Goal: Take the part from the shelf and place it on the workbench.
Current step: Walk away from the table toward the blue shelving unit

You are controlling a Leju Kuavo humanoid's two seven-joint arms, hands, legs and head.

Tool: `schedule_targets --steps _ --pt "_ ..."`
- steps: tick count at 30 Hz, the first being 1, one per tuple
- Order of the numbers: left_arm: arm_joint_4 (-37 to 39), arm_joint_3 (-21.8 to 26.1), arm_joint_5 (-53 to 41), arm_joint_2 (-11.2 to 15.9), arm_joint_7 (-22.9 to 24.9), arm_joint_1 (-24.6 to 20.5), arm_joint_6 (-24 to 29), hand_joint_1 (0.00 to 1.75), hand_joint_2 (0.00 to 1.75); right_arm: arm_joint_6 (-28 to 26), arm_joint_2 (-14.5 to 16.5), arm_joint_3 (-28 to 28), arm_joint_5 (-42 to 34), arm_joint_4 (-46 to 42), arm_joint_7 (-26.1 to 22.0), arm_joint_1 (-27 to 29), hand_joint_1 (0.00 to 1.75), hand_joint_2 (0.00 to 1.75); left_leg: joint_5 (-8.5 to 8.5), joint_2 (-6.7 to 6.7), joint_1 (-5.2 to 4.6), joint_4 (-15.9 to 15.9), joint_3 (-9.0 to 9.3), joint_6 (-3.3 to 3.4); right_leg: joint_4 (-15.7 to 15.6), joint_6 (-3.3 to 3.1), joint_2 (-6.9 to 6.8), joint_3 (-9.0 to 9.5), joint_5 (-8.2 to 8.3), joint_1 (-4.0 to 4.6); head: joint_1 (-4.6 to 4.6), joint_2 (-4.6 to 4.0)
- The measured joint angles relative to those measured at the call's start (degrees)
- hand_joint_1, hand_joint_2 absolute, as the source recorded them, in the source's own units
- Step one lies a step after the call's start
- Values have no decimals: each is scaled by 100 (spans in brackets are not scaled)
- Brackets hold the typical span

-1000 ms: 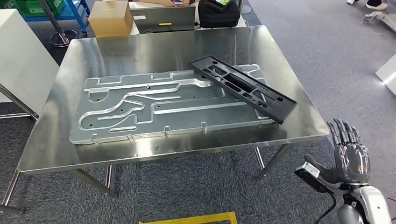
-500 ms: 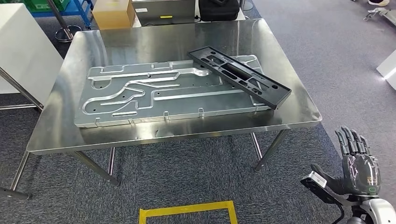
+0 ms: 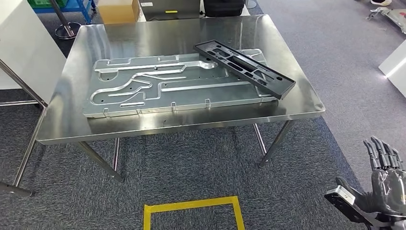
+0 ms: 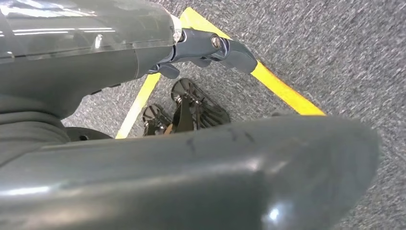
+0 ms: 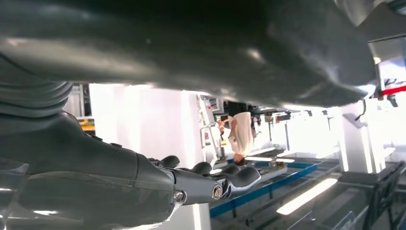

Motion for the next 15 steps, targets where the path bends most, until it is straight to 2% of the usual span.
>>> schedule_targets --steps 1,3,4,5,7,8,9,10,11,12,14,15 --pt "1 -3 -1 -1 3 -2 1 0 0 16 40 -9 -4 0 -9 -28 0 0 29 -3 -2 13 -25 -35 -46 -26 3 9 -9 19 -1 0" --pt "1 -3 -11 5 16 3 13 0 0 110 123 -17 -138 17 -21 -81 0 0 26 -18 0 44 -66 -108 -62 -94 -11 -45 60 -3 -1 1" --pt "1 -3 -16 9 22 4 19 0 0 193 158 -16 -276 32 -21 -109 0 0 -84 -28 4 138 -114 -144 -70 -139 -24 -86 106 -19 -2 1" --pt "1 -3 -21 14 26 5 25 0 0 291 189 -13 -446 51 -21 -131 0 0 -275 -37 11 320 -187 -177 -82 -180 -38 -133 157 -36 -2 1" --pt "1 -3 -21 18 25 2 27 0 0 486 231 -8 -798 102 -17 -160 0 0 -809 -42 44 1008 -402 -227 -71 -223 -57 -259 254 -34 -3 0" --pt "1 -3 -14 19 20 3 30 0 0 568 248 -4 -948 141 -13 -178 0 0 -989 -42 60 1363 -483 -246 -58 -223 -61 -333 304 -31 -3 0" --pt "1 -3 -7 22 11 4 34 0 0 628 267 3 -1069 187 -8 -201 0 0 -1056 -41 74 1601 -498 -261 -42 -217 -64 -413 355 -30 -3 0" --pt "1 -3 2 26 0 4 38 0 0 666 285 14 -1154 234 -4 -225 0 0 -991 -41 82 1634 -424 -268 -23 -208 -65 -489 400 -30 -3 0" --pt "1 -3 12 34 -16 1 42 0 0 688 306 28 -1217 284 0 -249 0 0 -833 -41 88 1456 -241 -268 -2 -194 -66 -565 445 -32 -3 0" --pt "0 -3 18 45 -33 -3 43 0 0 693 326 46 -1258 327 4 -268 0 0 -661 -41 90 1082 40 -258 19 -177 -66 -633 489 -34 -3 0" --pt "-1 -2 32 68 -63 -16 43 0 0 692 357 81 -1303 390 14 -296 0 0 -546 -46 74 236 594 -213 44 -122 -66 -727 581 -29 -3 1" --pt "-1 -1 38 75 -72 -17 43 0 0 692 368 98 -1315 415 20 -312 0 0 -557 -51 60 -30 743 -186 42 -87 -68 -744 631 -28 -2 1"
